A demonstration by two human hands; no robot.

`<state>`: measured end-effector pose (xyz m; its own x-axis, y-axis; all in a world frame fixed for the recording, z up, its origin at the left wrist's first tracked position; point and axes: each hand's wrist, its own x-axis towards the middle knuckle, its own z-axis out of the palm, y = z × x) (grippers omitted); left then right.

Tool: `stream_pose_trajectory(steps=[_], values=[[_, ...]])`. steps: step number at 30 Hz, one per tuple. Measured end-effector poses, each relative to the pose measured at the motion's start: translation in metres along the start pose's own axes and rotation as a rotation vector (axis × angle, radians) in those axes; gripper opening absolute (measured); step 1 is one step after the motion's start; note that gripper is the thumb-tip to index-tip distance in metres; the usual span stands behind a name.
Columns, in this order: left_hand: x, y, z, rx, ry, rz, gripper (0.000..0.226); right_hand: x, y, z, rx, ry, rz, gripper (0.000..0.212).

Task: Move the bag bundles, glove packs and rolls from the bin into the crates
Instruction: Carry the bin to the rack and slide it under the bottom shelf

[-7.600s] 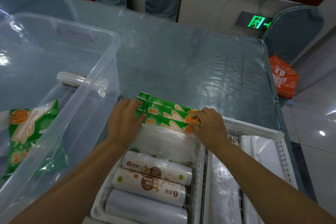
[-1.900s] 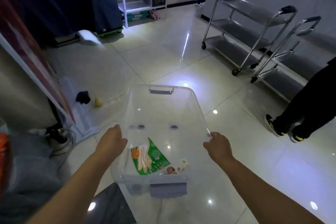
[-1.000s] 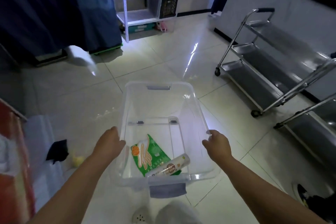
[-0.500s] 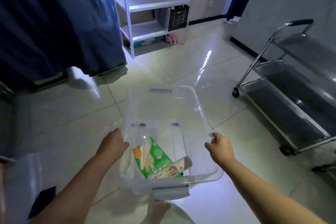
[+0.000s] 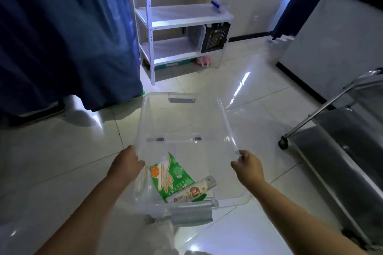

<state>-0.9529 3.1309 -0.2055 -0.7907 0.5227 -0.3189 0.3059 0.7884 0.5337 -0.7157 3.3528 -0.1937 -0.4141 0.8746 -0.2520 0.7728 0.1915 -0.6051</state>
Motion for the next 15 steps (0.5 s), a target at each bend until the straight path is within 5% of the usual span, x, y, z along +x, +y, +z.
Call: stream_pose_trajectory(steps=[15], values=[[0.331, 0.149, -0.027, 0.057, -0.095, 0.023, 0.031, 0.316, -0.114, -0.013, -0.019, 0.058, 0.056, 0.032]])
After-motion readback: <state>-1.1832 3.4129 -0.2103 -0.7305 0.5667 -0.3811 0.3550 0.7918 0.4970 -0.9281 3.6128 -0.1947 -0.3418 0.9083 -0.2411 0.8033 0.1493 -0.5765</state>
